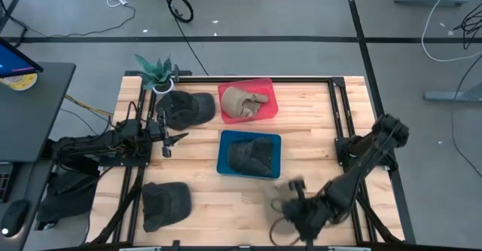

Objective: Pick & Place hat
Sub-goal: Put the brown cap into the red bin

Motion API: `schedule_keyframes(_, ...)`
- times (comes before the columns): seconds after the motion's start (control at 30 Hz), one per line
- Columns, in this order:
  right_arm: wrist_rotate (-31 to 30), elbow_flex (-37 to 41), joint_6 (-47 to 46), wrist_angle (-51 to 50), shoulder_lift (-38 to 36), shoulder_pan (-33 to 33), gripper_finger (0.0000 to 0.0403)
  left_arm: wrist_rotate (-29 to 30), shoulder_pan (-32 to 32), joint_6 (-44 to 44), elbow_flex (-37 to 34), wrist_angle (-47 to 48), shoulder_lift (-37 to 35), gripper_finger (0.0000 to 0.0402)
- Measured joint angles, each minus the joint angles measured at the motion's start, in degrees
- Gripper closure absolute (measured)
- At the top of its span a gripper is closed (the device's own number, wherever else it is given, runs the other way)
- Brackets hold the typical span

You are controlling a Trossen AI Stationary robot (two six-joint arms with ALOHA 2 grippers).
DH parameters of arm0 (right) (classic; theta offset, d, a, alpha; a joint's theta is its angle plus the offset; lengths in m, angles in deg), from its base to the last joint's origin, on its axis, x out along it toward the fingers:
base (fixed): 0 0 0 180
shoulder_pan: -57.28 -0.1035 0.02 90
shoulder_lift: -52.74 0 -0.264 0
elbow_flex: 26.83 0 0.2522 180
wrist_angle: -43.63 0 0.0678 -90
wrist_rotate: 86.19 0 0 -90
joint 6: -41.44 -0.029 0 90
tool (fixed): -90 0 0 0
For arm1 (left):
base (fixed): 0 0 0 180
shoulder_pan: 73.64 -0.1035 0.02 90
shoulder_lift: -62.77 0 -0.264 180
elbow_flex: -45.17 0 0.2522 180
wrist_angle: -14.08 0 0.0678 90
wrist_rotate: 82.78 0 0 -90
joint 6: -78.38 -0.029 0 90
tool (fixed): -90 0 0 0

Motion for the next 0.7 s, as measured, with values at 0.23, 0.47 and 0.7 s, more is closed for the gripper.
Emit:
schedule_keyframes(0.23, -13.21, 0.0, 13.31, 9.31, -7.8, 7.14, 0.0397, -0.01, -0.01, 0.01, 0.01, 0.01, 0.02, 0.0225)
schedule_keyframes(0.47, -35.74, -0.02, 14.8, 22.0, -9.16, 15.81, 0.0397, -0.02, 0.01, 0.0, 0.0, 0.01, 0.01, 0.0225)
schedule_keyframes(0.7, -35.02, 0.02, 4.18, 21.02, -9.13, 30.92, 0.0398, -0.01, 0.0, 0.0, 0.0, 0.01, 0.01, 0.0225)
